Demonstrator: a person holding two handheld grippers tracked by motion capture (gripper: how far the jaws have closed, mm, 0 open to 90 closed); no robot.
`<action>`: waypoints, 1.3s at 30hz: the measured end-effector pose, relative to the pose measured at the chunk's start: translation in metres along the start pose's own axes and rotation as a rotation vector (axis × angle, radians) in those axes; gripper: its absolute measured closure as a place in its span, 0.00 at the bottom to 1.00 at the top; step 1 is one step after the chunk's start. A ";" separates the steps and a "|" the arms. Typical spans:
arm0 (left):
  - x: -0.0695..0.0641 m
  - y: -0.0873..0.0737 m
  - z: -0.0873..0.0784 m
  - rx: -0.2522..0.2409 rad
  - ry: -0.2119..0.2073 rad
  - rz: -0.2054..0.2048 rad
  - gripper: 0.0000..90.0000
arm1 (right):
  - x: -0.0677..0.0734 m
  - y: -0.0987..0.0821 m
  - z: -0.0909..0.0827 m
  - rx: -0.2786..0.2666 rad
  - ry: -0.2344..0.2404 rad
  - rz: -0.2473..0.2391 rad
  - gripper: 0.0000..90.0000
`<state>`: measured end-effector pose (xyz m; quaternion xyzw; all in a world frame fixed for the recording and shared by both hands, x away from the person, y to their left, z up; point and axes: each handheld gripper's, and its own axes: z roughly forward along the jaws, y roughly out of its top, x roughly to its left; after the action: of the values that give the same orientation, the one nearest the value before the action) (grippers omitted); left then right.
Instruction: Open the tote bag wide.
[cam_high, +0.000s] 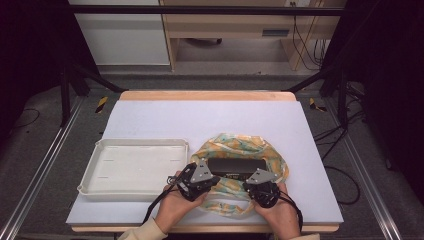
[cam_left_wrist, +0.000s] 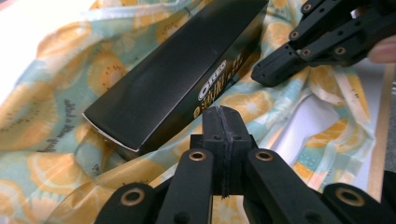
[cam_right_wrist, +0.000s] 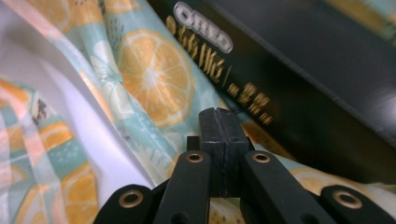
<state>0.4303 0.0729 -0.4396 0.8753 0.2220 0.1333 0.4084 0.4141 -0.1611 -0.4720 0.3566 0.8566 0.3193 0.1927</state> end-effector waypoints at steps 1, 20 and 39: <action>-0.001 0.000 0.002 0.008 0.003 0.005 1.00 | 0.000 0.000 0.001 0.008 0.004 -0.006 1.00; -0.011 -0.015 0.030 0.124 0.046 0.037 1.00 | -0.014 -0.003 -0.028 -0.099 -0.005 0.018 1.00; -0.010 -0.018 0.033 0.138 0.033 0.032 1.00 | -0.107 0.001 -0.002 -0.147 -0.171 0.161 1.00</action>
<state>0.4305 0.0567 -0.4751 0.9024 0.2234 0.1387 0.3413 0.4854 -0.2397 -0.4589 0.4350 0.7799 0.3641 0.2646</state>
